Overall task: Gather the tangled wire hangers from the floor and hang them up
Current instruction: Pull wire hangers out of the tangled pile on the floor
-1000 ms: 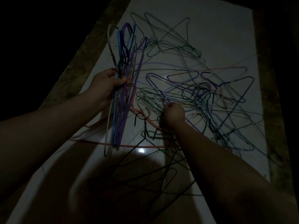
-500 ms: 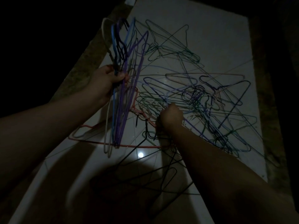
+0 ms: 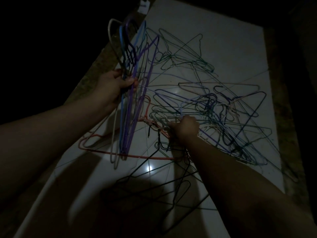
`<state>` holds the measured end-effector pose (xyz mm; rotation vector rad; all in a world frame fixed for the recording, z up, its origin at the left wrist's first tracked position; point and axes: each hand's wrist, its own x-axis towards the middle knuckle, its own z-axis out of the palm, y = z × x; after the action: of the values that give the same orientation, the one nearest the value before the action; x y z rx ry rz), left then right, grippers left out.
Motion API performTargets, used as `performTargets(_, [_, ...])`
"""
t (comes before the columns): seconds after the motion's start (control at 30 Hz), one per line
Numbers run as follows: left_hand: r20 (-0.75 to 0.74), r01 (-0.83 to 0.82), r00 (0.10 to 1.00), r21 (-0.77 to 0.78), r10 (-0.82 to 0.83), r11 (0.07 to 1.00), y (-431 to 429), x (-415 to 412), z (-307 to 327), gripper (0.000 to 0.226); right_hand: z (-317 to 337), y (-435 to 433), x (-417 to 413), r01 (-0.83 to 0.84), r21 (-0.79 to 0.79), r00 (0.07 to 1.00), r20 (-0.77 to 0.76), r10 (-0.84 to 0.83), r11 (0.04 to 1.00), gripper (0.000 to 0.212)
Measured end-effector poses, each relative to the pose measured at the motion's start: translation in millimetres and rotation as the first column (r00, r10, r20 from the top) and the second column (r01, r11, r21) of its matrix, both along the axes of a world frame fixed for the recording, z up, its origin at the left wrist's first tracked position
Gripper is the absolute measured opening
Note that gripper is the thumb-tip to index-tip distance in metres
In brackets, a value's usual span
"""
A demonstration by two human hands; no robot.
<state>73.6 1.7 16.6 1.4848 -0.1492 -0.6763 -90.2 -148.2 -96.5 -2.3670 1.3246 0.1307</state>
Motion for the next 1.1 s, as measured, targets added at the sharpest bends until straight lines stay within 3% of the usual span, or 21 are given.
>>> performTargets(0.13, [-0.005, -0.025, 1.000, -0.024, 0.025, 0.999, 0, -3, 4, 0.044, 5, 1, 0, -0.044, 0.023, 0.999, -0.009, 0.044, 0.999, 0.058])
performTargets(0.27, [0.037, -0.014, 0.999, -0.018, 0.014, 1.000, 1, -5, 7, 0.017, 20, 0, 10, -0.070, 0.054, 0.988, 0.141, 0.062, 0.996, 0.046])
performTargets(0.37, [0.042, -0.003, 0.999, -0.030, 0.004, 1.000, 2, -5, 10, 0.021, 33, -2, 21, -0.034, 0.007, 0.964, 0.265, 0.031, 0.999, 0.045])
performTargets(0.47, [0.041, -0.011, 0.999, -0.037, 0.013, 0.999, 3, -8, 15, 0.021, 37, -2, 25, 0.012, 0.062, 0.884, 0.466, -0.040, 0.998, 0.044])
performTargets(0.63, [0.058, -0.024, 0.998, -0.053, 0.027, 0.998, 6, -15, 28, 0.023, 52, -6, 21, 0.144, 0.100, 0.739, 0.650, -0.174, 0.985, 0.042])
performTargets(0.77, [0.067, -0.015, 0.998, -0.064, 0.019, 0.998, 11, -15, 34, 0.022, 74, -7, 18, 0.229, 0.111, 0.654, 0.718, -0.237, 0.967, 0.023])
performTargets(0.87, [0.067, -0.014, 0.998, -0.067, 0.018, 0.998, 12, -13, 38, 0.023, 90, -6, 19, 0.205, 0.119, 0.586, 0.780, -0.220, 0.971, 0.022])
performTargets(1.1, [0.117, 0.017, 0.993, -0.070, -0.009, 0.997, -1, -23, 50, 0.024, 144, -4, 19, 0.086, 0.030, 0.574, 0.815, -0.074, 0.996, 0.023])
